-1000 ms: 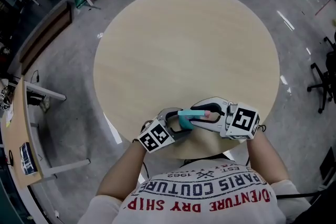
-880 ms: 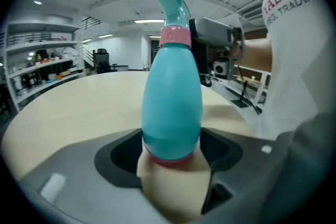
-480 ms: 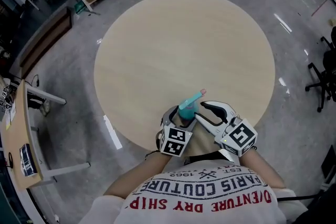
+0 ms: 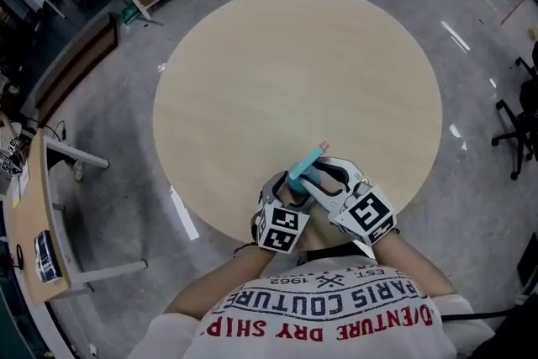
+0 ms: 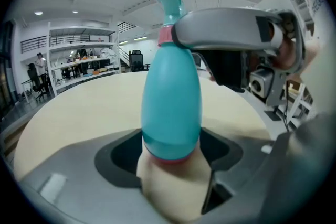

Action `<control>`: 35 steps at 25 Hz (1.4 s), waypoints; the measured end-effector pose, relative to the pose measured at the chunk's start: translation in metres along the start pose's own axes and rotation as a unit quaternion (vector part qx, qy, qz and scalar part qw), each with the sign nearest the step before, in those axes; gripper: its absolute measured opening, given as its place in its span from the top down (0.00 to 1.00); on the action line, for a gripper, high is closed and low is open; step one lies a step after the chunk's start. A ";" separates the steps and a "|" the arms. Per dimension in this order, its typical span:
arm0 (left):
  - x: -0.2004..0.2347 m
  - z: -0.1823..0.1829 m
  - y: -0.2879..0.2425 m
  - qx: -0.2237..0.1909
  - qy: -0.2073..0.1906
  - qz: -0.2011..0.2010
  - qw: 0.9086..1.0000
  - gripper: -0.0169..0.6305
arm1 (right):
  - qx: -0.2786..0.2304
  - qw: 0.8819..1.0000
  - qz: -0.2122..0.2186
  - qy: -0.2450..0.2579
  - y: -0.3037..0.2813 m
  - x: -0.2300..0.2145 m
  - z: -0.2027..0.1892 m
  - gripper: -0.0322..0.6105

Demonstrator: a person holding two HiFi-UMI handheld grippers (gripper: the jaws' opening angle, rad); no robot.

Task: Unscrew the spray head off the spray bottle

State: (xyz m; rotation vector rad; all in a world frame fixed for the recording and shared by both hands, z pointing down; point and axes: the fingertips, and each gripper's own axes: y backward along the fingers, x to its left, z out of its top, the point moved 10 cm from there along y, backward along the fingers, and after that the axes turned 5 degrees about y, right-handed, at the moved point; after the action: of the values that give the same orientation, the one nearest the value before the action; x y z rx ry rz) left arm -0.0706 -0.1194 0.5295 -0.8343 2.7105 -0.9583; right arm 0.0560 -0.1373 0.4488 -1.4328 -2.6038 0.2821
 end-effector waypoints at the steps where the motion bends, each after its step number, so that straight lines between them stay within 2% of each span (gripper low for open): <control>1: 0.002 0.000 0.001 0.002 -0.012 -0.012 1.000 0.45 | 0.002 1.000 0.018 0.007 0.000 -0.002 0.000 0.75; 3: 0.008 -0.001 0.002 0.005 -0.044 -0.049 0.998 0.45 | 0.006 0.997 0.068 0.020 0.001 -0.007 0.001 0.75; 5: 0.015 -0.004 0.005 0.009 -0.090 -0.107 0.990 0.45 | 0.014 0.990 0.140 0.031 0.002 -0.013 0.002 0.75; 7: 0.024 -0.006 0.008 0.017 -0.146 -0.180 0.973 0.45 | 0.027 0.972 0.225 0.057 -0.002 -0.016 0.007 0.75; 9: 0.030 -0.006 0.011 0.031 -0.202 -0.248 0.947 0.45 | 0.041 0.949 0.301 0.081 -0.008 -0.015 0.013 0.75; 11: 0.033 -0.001 0.010 0.051 -0.240 -0.291 0.925 0.45 | 0.050 0.934 0.345 0.078 -0.013 -0.016 0.016 0.75; 12: 0.034 0.002 0.008 0.060 -0.251 -0.302 0.918 0.45 | 0.050 0.931 0.355 0.069 -0.014 -0.018 0.016 0.75; 14: 0.033 0.007 0.005 0.068 -0.255 -0.307 0.914 0.45 | 0.042 0.933 0.356 0.039 -0.014 -0.024 0.013 0.74; 16: 0.031 0.007 0.003 0.063 -0.238 -0.299 0.922 0.45 | 0.029 0.941 0.338 0.012 -0.009 -0.027 0.010 0.74; 18: 0.028 0.003 0.004 0.050 -0.214 -0.280 0.934 0.45 | 0.027 0.952 0.306 0.004 -0.002 -0.024 0.006 0.73; 21: 0.023 -0.003 0.007 0.037 -0.179 -0.232 0.955 0.45 | 0.023 0.969 0.247 0.007 0.006 -0.013 0.002 0.61; 23: 0.019 -0.005 0.008 0.027 -0.147 -0.193 0.970 0.45 | 0.002 0.982 0.190 0.010 0.011 -0.006 0.004 0.59; 26: 0.013 -0.010 0.008 0.012 -0.094 -0.134 0.986 0.45 | -0.013 0.994 0.095 0.052 0.013 0.006 0.004 0.62; 27: 0.011 -0.010 0.007 0.009 -0.078 -0.115 0.990 0.45 | -0.013 0.996 0.069 0.050 0.013 0.011 0.003 0.67; 31: 0.003 -0.010 0.006 0.007 -0.032 -0.057 0.998 0.45 | -0.006 1.000 -0.001 0.015 0.005 0.024 -0.001 0.67; 35: -0.005 -0.008 0.009 0.010 -0.016 -0.036 0.999 0.45 | 0.003 0.999 -0.050 0.007 0.000 0.029 0.000 0.71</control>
State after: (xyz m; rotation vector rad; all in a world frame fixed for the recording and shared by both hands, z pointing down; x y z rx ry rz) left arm -0.0730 -0.1072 0.5299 -0.9409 2.6558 -0.9758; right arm 0.0404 -0.1126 0.4498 -1.2928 -2.6509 0.2657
